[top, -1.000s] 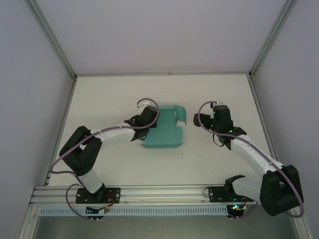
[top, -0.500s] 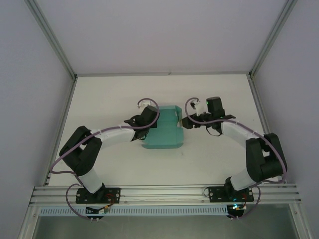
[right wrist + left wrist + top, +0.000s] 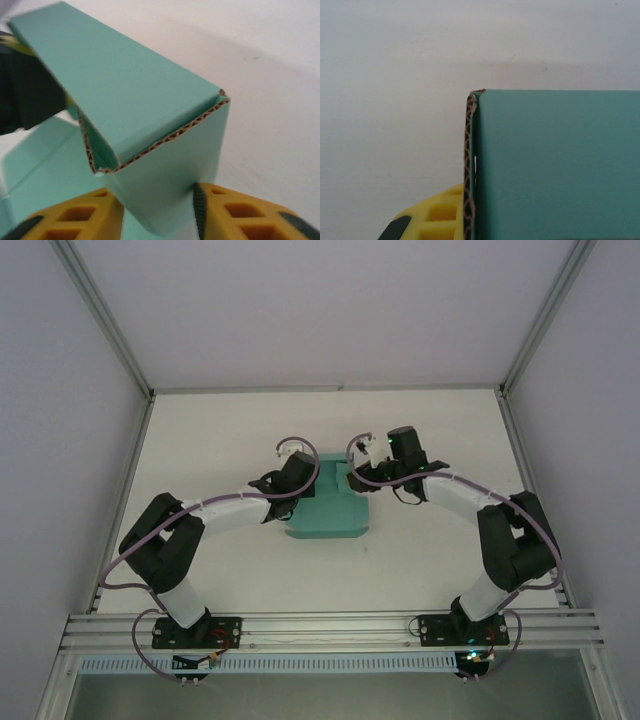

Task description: Assemble paper box

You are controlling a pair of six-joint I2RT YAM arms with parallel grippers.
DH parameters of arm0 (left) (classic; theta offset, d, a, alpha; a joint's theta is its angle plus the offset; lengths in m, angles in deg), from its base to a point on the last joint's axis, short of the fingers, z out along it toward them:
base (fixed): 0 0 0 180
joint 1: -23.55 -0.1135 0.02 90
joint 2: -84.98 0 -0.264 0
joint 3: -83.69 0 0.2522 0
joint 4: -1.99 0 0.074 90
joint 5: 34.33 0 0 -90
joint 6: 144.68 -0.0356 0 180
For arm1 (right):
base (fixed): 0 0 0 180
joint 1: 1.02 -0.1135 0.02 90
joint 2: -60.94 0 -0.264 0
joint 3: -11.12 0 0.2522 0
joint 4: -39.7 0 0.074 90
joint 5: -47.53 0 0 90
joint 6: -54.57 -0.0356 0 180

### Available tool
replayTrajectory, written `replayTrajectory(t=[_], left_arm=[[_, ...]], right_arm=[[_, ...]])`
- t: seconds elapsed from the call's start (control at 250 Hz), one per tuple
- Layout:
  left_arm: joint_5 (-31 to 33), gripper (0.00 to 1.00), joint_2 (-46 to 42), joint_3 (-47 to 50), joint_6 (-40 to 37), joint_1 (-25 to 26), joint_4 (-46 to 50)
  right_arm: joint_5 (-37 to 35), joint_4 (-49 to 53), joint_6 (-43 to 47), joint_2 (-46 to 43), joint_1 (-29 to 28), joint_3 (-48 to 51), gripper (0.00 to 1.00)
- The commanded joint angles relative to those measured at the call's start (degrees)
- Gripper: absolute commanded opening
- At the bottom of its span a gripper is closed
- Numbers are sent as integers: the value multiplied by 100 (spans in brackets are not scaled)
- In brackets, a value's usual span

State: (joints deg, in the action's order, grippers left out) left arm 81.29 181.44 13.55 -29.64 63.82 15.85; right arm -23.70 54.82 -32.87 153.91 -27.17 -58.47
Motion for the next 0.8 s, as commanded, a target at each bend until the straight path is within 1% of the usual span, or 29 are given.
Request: replayTrajectory(t=[0.0,0.088,0.124,0.256,0.335,0.439,0.507,0.627,0.699,0.795], left_arm=[[-71,0,-282,27,87,-1,-131],[-82,0,-302,39,140,0,-131],[-116,0,-311,39,143,2,-140],[-28,0,-321,6,287,13,-7],[27,0,-296,-30,397,7,84],[104,0,-243,-65,560,10,177],[193,0,-216,-95,645,7,246],[442,0,-139,-198,792,15,470],[751,0,-72,-335,1012,13,789],[1458,0,75,-577,1576,12,1461]], right_arm=[[-2127,-263,-593,238,-586,-257,27],[-3908,-114,-1263,555,-925,-514,22],[-4441,101,-1574,724,-1003,-685,20],[-5599,617,-2408,1137,-1074,-1096,6],[-6057,616,-2628,1271,-1117,-1182,0],[-6790,1080,-3117,1427,-1127,-1408,0],[-7041,1247,-3278,1501,-1128,-1494,0],[-6749,831,-3178,1358,-1108,-1268,0],[-6783,597,-3159,1265,-1111,-1138,0],[-6831,466,-3147,1137,-1108,-1040,0]])
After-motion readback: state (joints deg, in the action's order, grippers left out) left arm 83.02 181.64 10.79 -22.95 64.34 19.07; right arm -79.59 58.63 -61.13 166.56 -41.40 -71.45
